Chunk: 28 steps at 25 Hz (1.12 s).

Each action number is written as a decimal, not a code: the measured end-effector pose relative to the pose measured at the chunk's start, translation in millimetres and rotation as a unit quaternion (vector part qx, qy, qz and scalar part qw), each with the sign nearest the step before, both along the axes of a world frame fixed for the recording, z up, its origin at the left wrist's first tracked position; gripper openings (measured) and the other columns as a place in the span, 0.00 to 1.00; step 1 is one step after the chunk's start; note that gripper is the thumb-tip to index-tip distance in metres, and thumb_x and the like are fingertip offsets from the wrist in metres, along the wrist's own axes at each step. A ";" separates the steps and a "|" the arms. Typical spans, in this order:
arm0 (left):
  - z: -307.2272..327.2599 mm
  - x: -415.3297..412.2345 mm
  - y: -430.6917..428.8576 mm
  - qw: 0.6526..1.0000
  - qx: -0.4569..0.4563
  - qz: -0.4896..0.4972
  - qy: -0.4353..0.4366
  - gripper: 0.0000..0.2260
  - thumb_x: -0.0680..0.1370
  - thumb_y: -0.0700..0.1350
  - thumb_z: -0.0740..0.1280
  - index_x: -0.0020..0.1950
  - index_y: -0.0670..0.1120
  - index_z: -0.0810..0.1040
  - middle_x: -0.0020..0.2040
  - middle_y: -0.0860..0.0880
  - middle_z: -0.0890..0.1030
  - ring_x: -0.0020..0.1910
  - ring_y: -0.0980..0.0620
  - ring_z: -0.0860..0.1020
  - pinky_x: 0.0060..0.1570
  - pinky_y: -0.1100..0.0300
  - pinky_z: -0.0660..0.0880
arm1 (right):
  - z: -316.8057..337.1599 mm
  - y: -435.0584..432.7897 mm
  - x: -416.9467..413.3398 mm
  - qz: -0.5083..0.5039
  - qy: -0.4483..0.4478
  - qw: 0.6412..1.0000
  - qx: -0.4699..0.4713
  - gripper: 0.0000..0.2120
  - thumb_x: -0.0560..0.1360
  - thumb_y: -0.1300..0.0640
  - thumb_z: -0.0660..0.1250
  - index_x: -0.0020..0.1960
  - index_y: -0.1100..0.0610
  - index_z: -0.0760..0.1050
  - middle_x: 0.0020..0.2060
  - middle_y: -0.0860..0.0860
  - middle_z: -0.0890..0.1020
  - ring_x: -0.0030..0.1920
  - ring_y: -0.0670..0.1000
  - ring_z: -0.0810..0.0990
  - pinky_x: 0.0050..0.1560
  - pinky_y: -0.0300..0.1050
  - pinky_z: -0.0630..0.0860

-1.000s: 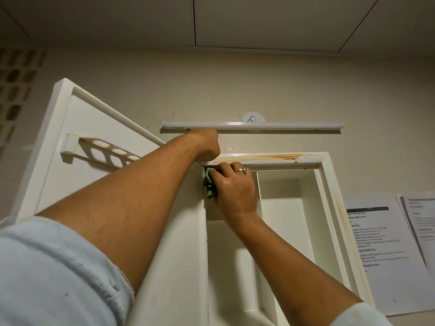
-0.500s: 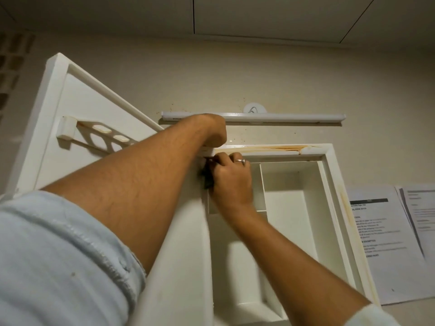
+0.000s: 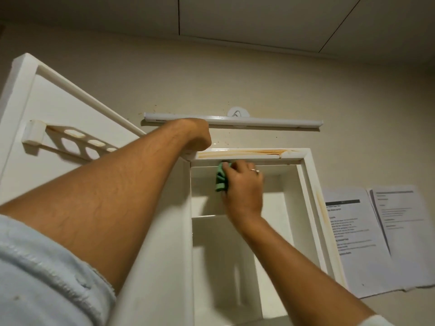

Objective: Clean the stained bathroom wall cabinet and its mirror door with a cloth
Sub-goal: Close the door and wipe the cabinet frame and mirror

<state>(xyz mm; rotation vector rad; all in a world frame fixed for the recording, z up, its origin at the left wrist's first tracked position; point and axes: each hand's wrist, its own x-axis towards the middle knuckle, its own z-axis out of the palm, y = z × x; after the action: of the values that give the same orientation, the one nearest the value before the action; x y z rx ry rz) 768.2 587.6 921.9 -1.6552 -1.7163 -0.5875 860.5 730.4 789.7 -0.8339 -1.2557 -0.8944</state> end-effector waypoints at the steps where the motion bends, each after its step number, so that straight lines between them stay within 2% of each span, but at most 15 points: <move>1: 0.4 2.1 1.4 1.000 0.007 0.000 -0.006 0.07 0.80 0.35 0.59 0.43 0.43 0.71 0.41 0.47 0.73 0.37 0.53 0.71 0.35 0.61 0.67 | 0.9 -0.2 -6.7 -0.028 -0.051 0.998 0.019 0.26 0.64 0.59 0.81 0.62 0.56 0.82 0.54 0.56 0.82 0.52 0.61 0.79 0.51 0.55 0.73; 4: -1.4 9.5 5.5 0.999 0.035 -0.006 -0.004 0.06 0.80 0.36 0.58 0.46 0.41 0.73 0.40 0.47 0.73 0.38 0.51 0.71 0.38 0.59 0.69 | 15.8 -5.2 30.8 -0.125 -0.173 0.975 0.063 0.28 0.66 0.56 0.81 0.65 0.53 0.80 0.54 0.57 0.81 0.51 0.62 0.79 0.50 0.56 0.73; 6: -6.2 11.7 12.0 0.999 0.039 -0.031 0.008 0.10 0.80 0.37 0.58 0.55 0.39 0.77 0.44 0.47 0.76 0.43 0.49 0.75 0.44 0.55 0.73 | 18.5 3.1 78.3 -0.173 -0.177 0.967 0.056 0.24 0.68 0.57 0.78 0.63 0.50 0.81 0.52 0.56 0.80 0.48 0.63 0.79 0.49 0.56 0.71; 8: -10.5 9.9 23.0 0.998 0.028 -0.063 0.009 0.17 0.79 0.37 0.58 0.66 0.41 0.76 0.57 0.45 0.80 0.55 0.45 0.78 0.55 0.51 0.77 | 15.0 15.6 134.0 -0.204 -0.115 0.972 0.017 0.23 0.69 0.58 0.78 0.63 0.50 0.81 0.52 0.57 0.80 0.47 0.63 0.78 0.48 0.56 0.71; 10: -13.5 8.2 32.7 0.995 0.023 -0.097 0.008 0.22 0.78 0.38 0.57 0.72 0.43 0.73 0.68 0.45 0.78 0.65 0.44 0.76 0.65 0.47 0.75 | 9.1 16.9 162.3 -0.201 -0.027 0.978 -0.048 0.20 0.71 0.58 0.77 0.62 0.50 0.82 0.52 0.56 0.79 0.49 0.62 0.78 0.50 0.55 0.72; 13: -17.5 20.7 40.1 0.986 0.003 -0.167 -0.003 0.25 0.79 0.37 0.57 0.77 0.45 0.68 0.73 0.45 0.75 0.70 0.44 0.73 0.70 0.47 0.71 | 10.5 -3.1 112.9 -0.096 0.077 0.986 -0.111 0.12 0.73 0.58 0.74 0.57 0.53 0.82 0.54 0.54 0.78 0.52 0.59 0.76 0.52 0.53 0.74; 15: -20.9 39.9 47.1 0.979 0.002 -0.203 0.003 0.28 0.79 0.37 0.58 0.80 0.46 0.63 0.75 0.45 0.73 0.72 0.44 0.71 0.71 0.48 0.70 | 7.1 -15.9 70.7 -0.047 0.038 0.993 -0.101 0.11 0.75 0.56 0.74 0.57 0.54 0.80 0.56 0.52 0.77 0.53 0.57 0.75 0.51 0.52 0.78; 16: -22.6 51.4 51.4 0.975 -0.003 -0.223 0.005 0.28 0.80 0.37 0.59 0.81 0.47 0.62 0.76 0.45 0.72 0.73 0.45 0.71 0.71 0.48 0.70 | 3.0 -14.2 61.1 -0.058 -0.008 0.995 -0.081 0.12 0.76 0.55 0.73 0.59 0.54 0.80 0.56 0.52 0.77 0.53 0.57 0.75 0.52 0.53 0.78; 18: -25.5 75.5 60.9 0.963 -0.020 -0.269 -0.002 0.29 0.80 0.38 0.60 0.82 0.47 0.60 0.76 0.46 0.72 0.73 0.45 0.71 0.71 0.49 0.70 | 6.2 -10.6 78.1 -0.127 -0.117 0.984 -0.038 0.15 0.76 0.55 0.74 0.61 0.54 0.80 0.55 0.55 0.78 0.53 0.58 0.77 0.52 0.55 0.76; 20: -25.7 95.9 70.9 0.956 -0.022 -0.293 -0.003 0.30 0.80 0.38 0.60 0.82 0.48 0.59 0.76 0.45 0.71 0.73 0.44 0.70 0.71 0.47 0.69 | 16.8 -13.3 113.9 -0.208 -0.174 0.962 -0.030 0.19 0.71 0.56 0.78 0.61 0.54 0.80 0.54 0.57 0.78 0.51 0.61 0.78 0.49 0.58 0.75; 22: -25.2 108.7 82.6 0.959 0.003 -0.284 0.006 0.30 0.79 0.40 0.60 0.81 0.49 0.60 0.74 0.44 0.73 0.70 0.42 0.73 0.68 0.45 0.72 | 21.3 -17.0 145.9 -0.272 -0.169 0.944 -0.084 0.19 0.70 0.55 0.78 0.60 0.53 0.79 0.53 0.58 0.77 0.49 0.62 0.79 0.47 0.58 0.74; 24: -23.9 114.4 89.4 0.965 0.026 -0.261 0.012 0.27 0.79 0.41 0.59 0.79 0.49 0.63 0.70 0.46 0.77 0.64 0.42 0.75 0.63 0.44 0.75 | 22.5 -23.0 168.7 -0.312 -0.153 0.927 -0.140 0.18 0.76 0.52 0.73 0.64 0.53 0.77 0.55 0.57 0.75 0.49 0.60 0.78 0.47 0.57 0.75; 28: -23.3 115.9 92.8 0.968 0.060 -0.243 0.002 0.23 0.78 0.41 0.59 0.74 0.47 0.68 0.66 0.48 0.79 0.60 0.44 0.77 0.57 0.46 0.77 | 38.8 -27.8 170.0 -0.304 -0.108 0.926 -0.195 0.18 0.82 0.49 0.66 0.68 0.56 0.75 0.49 0.55 0.74 0.41 0.54 0.75 0.40 0.49 0.77</move>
<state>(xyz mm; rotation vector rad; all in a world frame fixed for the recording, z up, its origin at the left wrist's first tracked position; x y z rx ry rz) 884.1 680.4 898.6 -1.9944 -1.2387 -0.8934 1030.5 702.6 828.5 -1.5309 -1.4154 -1.2735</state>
